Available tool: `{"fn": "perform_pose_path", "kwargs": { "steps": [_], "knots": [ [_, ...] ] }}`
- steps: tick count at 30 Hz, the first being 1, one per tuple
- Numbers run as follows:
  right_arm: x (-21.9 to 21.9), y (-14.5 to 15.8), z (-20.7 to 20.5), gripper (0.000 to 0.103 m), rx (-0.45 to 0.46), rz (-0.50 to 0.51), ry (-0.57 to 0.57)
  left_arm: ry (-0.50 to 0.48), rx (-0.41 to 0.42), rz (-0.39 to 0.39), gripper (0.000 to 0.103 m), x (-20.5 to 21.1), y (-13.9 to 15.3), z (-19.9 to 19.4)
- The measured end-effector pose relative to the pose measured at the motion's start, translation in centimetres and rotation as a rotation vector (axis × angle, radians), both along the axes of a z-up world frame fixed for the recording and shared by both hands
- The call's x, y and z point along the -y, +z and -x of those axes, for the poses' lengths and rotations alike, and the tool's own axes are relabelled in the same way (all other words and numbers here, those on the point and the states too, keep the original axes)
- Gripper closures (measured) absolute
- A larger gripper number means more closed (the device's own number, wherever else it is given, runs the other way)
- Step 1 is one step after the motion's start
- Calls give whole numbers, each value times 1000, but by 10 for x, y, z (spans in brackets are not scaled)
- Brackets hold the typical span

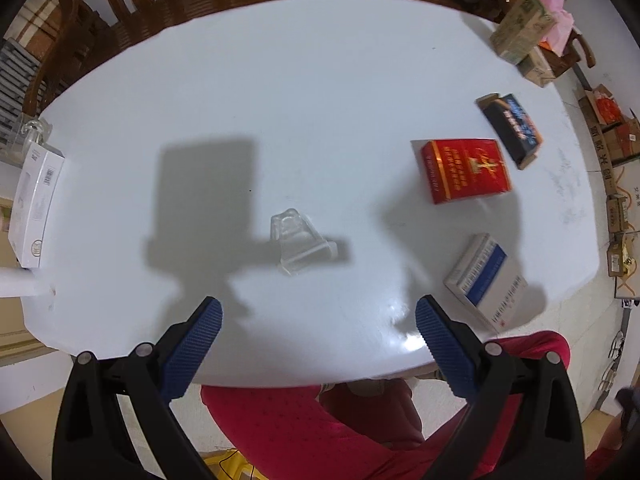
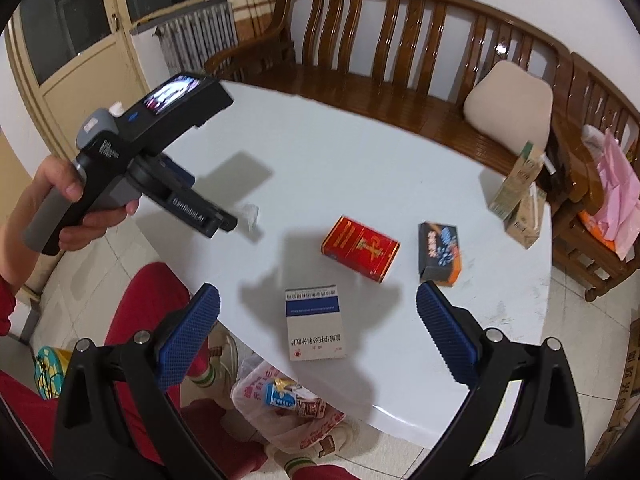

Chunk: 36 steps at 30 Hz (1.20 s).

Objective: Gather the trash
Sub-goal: 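Grasp the clear plastic container with the left tool while the right tool grasps the white-and-blue medicine box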

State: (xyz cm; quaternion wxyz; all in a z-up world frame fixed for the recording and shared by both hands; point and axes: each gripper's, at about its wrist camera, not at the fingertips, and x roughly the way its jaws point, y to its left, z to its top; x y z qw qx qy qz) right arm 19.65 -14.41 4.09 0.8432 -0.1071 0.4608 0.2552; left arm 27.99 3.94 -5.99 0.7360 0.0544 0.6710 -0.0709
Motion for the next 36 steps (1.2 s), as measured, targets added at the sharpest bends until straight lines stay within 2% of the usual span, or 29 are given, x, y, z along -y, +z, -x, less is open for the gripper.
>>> {"fn": "perform_pose_path", "kwargs": {
  "steps": [14, 20, 22, 24, 27, 29, 34, 36],
  "knots": [
    [-26, -108, -21, 7, -237, 98, 55, 44, -48, -20, 8, -9, -47, -30],
    [-31, -135, -24, 7, -282, 132, 49, 75, -51, 12, 8, -15, -59, -36],
    [-34, -141, -23, 7, -287, 142, 54, 80, -52, 28, 11, -17, -62, -38],
    [-38, -147, -21, 7, -284, 165, 58, 85, -57, 35, 21, -20, -65, -39],
    [-42, -154, -20, 7, -284, 186, 52, 101, -75, 47, 30, -29, -70, -37],
    [-41, -158, -21, 7, -290, 185, 40, 114, -84, 51, 31, -32, -74, -39],
    [-40, -160, -22, 15, -286, 181, 22, 124, -61, 61, 36, -38, -71, -42],
    [-42, -160, -20, 23, -263, 206, 21, 116, -48, 38, 45, -39, -70, -41]
  ]
}}
